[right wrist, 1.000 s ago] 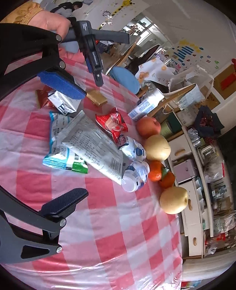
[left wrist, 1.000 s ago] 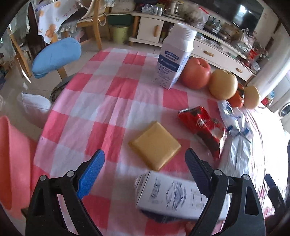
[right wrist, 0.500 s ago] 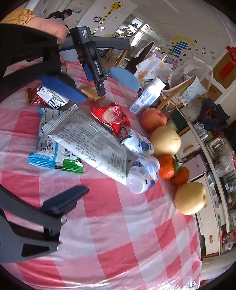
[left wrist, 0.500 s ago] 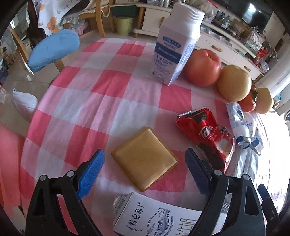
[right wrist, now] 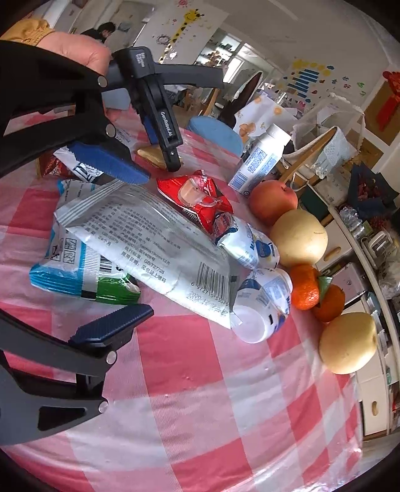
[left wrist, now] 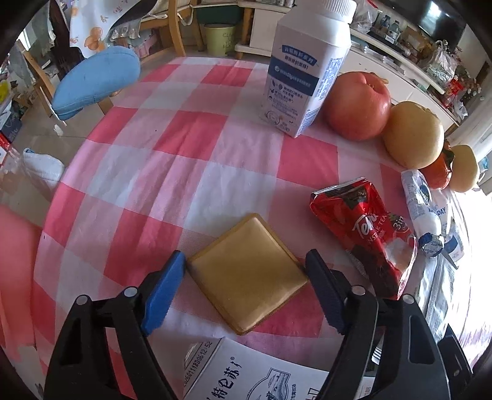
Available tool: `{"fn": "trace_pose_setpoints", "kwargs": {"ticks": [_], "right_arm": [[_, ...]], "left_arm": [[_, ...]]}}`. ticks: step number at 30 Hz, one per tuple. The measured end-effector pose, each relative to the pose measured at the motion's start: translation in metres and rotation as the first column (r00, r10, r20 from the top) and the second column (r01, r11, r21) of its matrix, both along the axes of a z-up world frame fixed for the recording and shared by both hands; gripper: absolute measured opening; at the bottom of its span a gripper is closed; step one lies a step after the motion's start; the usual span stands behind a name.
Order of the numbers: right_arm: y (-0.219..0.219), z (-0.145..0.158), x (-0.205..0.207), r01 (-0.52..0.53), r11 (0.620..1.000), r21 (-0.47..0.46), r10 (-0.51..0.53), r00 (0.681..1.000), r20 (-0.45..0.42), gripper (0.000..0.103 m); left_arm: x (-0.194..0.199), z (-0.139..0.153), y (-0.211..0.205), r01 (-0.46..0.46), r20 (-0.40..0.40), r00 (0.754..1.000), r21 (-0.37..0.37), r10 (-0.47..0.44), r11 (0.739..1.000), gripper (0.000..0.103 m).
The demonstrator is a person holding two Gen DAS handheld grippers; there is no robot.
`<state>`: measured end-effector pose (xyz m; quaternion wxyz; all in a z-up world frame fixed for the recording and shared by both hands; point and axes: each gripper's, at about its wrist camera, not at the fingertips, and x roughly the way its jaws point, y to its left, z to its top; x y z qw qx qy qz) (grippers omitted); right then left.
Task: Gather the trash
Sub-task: 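Grasp the yellow square pad with the left tool while the right tool grasps the silver wrapper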
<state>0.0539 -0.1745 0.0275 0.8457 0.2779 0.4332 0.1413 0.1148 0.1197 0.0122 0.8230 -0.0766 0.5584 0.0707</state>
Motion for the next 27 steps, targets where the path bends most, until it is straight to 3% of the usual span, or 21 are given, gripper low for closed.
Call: {"fn": "trace_pose_setpoints", "kwargs": {"ticks": [10, 11, 17, 21, 23, 24, 26, 27], "right_arm": [[0.003, -0.004, 0.009, -0.015, 1.0, 0.004, 0.015, 1.0, 0.018, 0.06], [0.003, -0.004, 0.009, -0.012, 1.0, 0.003, 0.012, 1.0, 0.017, 0.056], [-0.003, -0.01, 0.01, -0.005, 0.999, 0.035, 0.005, 1.0, -0.001, 0.037], [0.001, -0.005, 0.006, -0.017, 1.0, 0.013, 0.017, 1.0, 0.022, 0.03], [0.004, 0.002, 0.003, -0.023, 1.0, -0.013, 0.024, 0.998, 0.052, 0.022], [0.006, 0.005, 0.001, -0.027, 0.999, -0.024, 0.028, 0.998, 0.064, 0.021], [0.01, 0.011, -0.002, -0.034, 0.998, -0.054, 0.039, 0.995, 0.087, 0.019], [0.011, 0.014, -0.004, -0.039, 0.997, -0.066, 0.045, 0.994, 0.097, 0.019]], "left_arm": [[-0.002, 0.004, 0.004, 0.036, 0.016, 0.999, -0.03, -0.036, 0.999, 0.076], [-0.002, 0.004, 0.005, 0.036, 0.018, 0.999, -0.037, -0.035, 0.999, 0.067], [-0.005, 0.01, 0.018, 0.035, 0.036, 0.999, -0.08, -0.032, 0.996, 0.048], [-0.007, 0.01, 0.024, 0.035, 0.025, 0.999, -0.095, -0.033, 0.995, 0.048], [-0.008, 0.01, 0.023, 0.045, 0.022, 0.999, -0.088, -0.043, 0.995, 0.05], [-0.007, 0.01, 0.022, 0.041, 0.017, 0.999, -0.079, -0.04, 0.996, 0.053], [-0.007, 0.008, 0.021, 0.035, 0.004, 0.999, -0.069, -0.035, 0.997, 0.07], [-0.005, 0.006, 0.02, 0.036, -0.004, 0.999, -0.06, -0.036, 0.998, 0.072]]}}
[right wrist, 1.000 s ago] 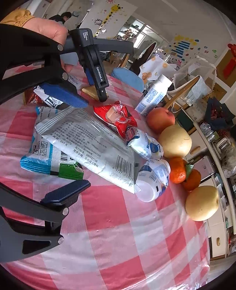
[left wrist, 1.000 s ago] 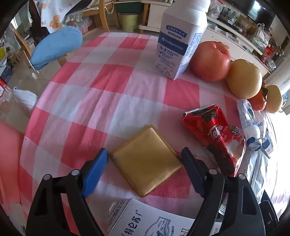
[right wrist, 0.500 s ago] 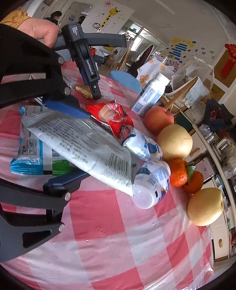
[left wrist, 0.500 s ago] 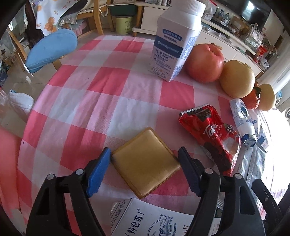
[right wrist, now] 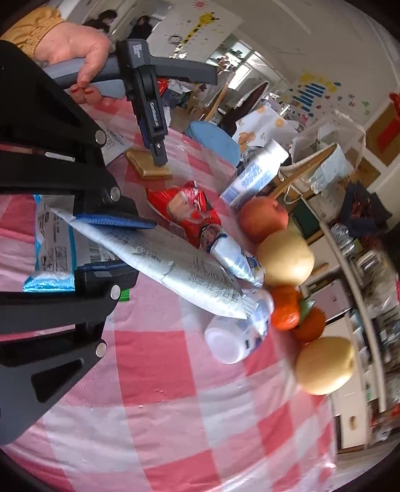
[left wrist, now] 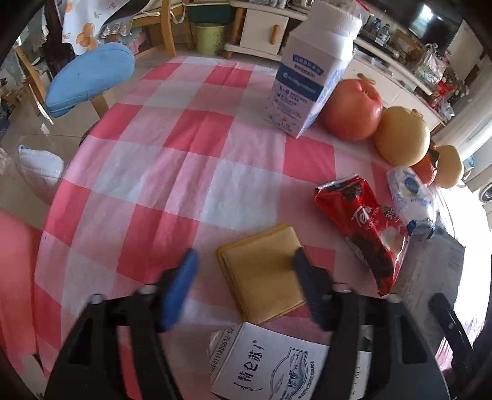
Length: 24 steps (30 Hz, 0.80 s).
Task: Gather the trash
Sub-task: 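Grasp the yellow square pad with the left tool while the right tool grasps the silver wrapper, then carry the pad and wrapper to the pink bucket and open both tools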
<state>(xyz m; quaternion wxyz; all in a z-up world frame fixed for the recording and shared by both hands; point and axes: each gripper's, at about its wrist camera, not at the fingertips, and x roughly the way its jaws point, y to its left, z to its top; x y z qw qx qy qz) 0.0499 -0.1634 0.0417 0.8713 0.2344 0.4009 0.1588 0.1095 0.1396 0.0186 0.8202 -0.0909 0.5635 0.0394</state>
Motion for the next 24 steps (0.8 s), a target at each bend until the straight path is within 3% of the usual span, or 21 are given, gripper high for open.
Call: {"fn": "trace_pose_setpoints", "kwargs": {"ticks": [5, 8, 10, 12, 14, 18, 20, 24], "right_arm": [[0.002, 0.013, -0.008, -0.014, 1.0, -0.011, 0.015, 0.999, 0.052, 0.014], [0.002, 0.022, -0.014, -0.019, 1.0, -0.011, 0.02, 0.996, 0.083, 0.011], [0.0, 0.027, -0.017, -0.018, 1.0, -0.012, 0.019, 0.995, 0.098, 0.011], [-0.003, 0.031, -0.021, -0.016, 1.0, -0.015, 0.017, 0.994, 0.111, 0.01], [-0.004, 0.034, -0.024, -0.014, 1.0, -0.02, 0.016, 0.992, 0.121, 0.01], [-0.011, 0.039, -0.029, -0.004, 1.0, -0.018, 0.006, 0.991, 0.137, 0.01], [-0.012, 0.041, -0.032, -0.002, 1.0, -0.019, 0.005, 0.989, 0.145, 0.01], [-0.011, 0.047, -0.039, -0.006, 1.0, -0.024, 0.01, 0.986, 0.165, 0.01]], "left_arm": [[0.0, -0.005, -0.015, 0.02, -0.014, 1.0, 0.035, -0.019, 0.999, 0.08], [0.001, -0.01, -0.028, 0.043, -0.016, 0.999, 0.112, -0.042, 0.993, 0.082], [0.0, -0.011, -0.034, 0.049, 0.005, 0.999, 0.119, -0.05, 0.992, 0.081], [-0.002, -0.009, -0.04, 0.061, 0.025, 0.998, 0.123, -0.064, 0.991, 0.07], [-0.003, -0.007, -0.047, 0.082, 0.026, 0.996, 0.125, -0.086, 0.989, 0.063], [-0.009, -0.005, -0.053, 0.112, 0.033, 0.993, 0.112, -0.116, 0.987, 0.062], [-0.012, -0.001, -0.051, 0.116, 0.038, 0.992, 0.069, -0.119, 0.991, 0.062], [-0.022, 0.016, -0.048, 0.118, 0.088, 0.989, 0.035, -0.121, 0.992, 0.062]]}}
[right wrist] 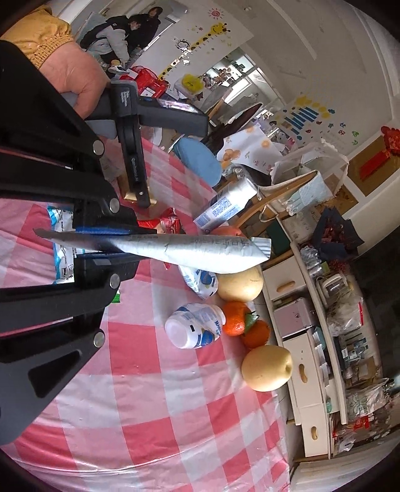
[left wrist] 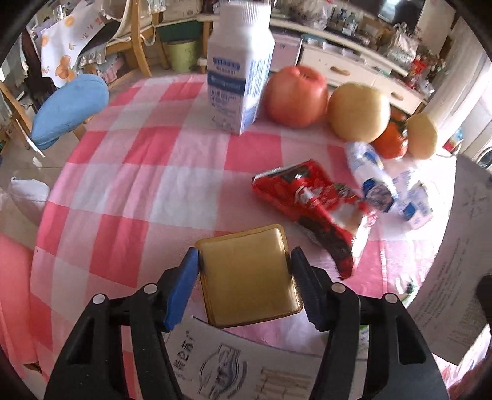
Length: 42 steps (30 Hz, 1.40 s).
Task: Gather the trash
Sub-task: 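Carry the pad and wrapper to the pink bucket and open both tools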
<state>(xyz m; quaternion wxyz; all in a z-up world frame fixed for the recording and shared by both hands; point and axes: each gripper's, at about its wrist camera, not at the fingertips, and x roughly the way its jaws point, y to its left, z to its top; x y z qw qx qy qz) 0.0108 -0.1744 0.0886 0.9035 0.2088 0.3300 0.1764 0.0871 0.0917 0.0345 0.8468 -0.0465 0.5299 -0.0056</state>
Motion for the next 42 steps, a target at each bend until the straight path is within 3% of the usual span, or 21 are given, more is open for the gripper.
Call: {"fn": "trace_pose_setpoints", "kwargs": {"ticks": [10, 24, 33, 42], "right_arm": [[0.011, 0.011, -0.016, -0.031, 0.999, -0.01, 0.032, 0.999, 0.037, 0.009], [0.041, 0.016, -0.04, -0.084, 0.996, 0.017, 0.083, 0.996, 0.043, 0.01], [0.09, 0.025, -0.05, -0.141, 0.99, -0.007, 0.142, 0.989, 0.051, 0.01], [0.151, 0.04, -0.049, -0.222, 0.975, -0.029, 0.224, 0.972, 0.07, 0.01]], "left_arm": [[-0.038, 0.045, 0.012, 0.011, 0.124, 0.992, -0.054, -0.004, 0.998, 0.062], [-0.083, 0.079, 0.054, 0.047, 0.22, 0.975, -0.116, -0.02, 0.992, 0.062], [-0.103, 0.091, 0.097, 0.023, 0.257, 0.966, -0.123, 0.009, 0.992, 0.062], [-0.124, 0.104, 0.159, -0.06, 0.301, 0.949, -0.138, 0.1, 0.989, 0.062]]}}
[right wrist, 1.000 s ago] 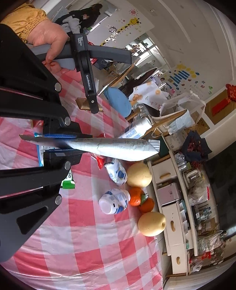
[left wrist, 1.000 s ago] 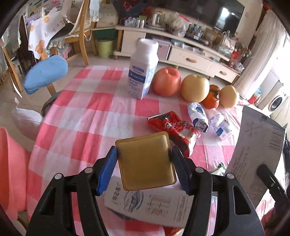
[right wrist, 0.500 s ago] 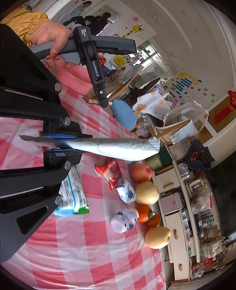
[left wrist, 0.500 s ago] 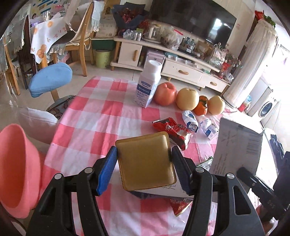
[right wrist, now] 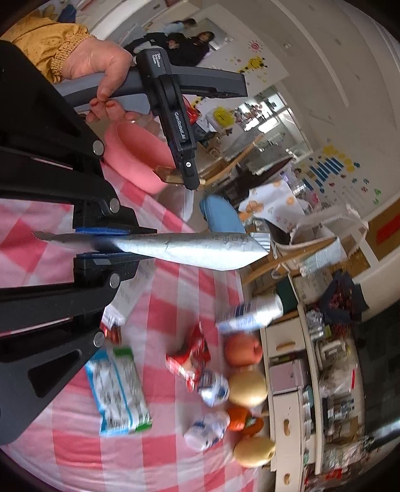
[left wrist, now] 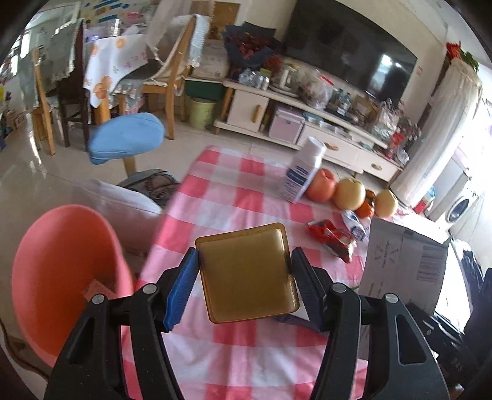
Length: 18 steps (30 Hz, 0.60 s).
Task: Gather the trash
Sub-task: 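Carry the pad and wrapper to the pink bucket and open both tools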
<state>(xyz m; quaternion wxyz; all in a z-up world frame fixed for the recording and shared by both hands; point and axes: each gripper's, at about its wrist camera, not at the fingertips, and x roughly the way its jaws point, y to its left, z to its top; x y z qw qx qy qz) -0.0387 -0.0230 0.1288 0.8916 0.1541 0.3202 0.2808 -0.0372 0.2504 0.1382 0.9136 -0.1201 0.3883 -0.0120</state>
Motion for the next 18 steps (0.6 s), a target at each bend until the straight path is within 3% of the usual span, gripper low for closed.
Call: {"fn": "trace_pose_setpoints", "kwargs": {"ticks": [10, 18], "right_arm": [[0.106, 0.02, 0.009, -0.15, 0.989, 0.013, 0.15, 0.988, 0.022, 0.009], [0.198, 0.025, 0.028, -0.248, 0.969, 0.0, 0.247, 0.969, 0.02, 0.01]], "left_arm": [[-0.027, 0.015, 0.088, -0.194, 0.072, 0.978, -0.011, 0.195, 0.981, 0.063], [-0.047, 0.001, 0.168, -0.391, 0.042, 0.918, -0.077, 0.395, 0.917, 0.063]]}}
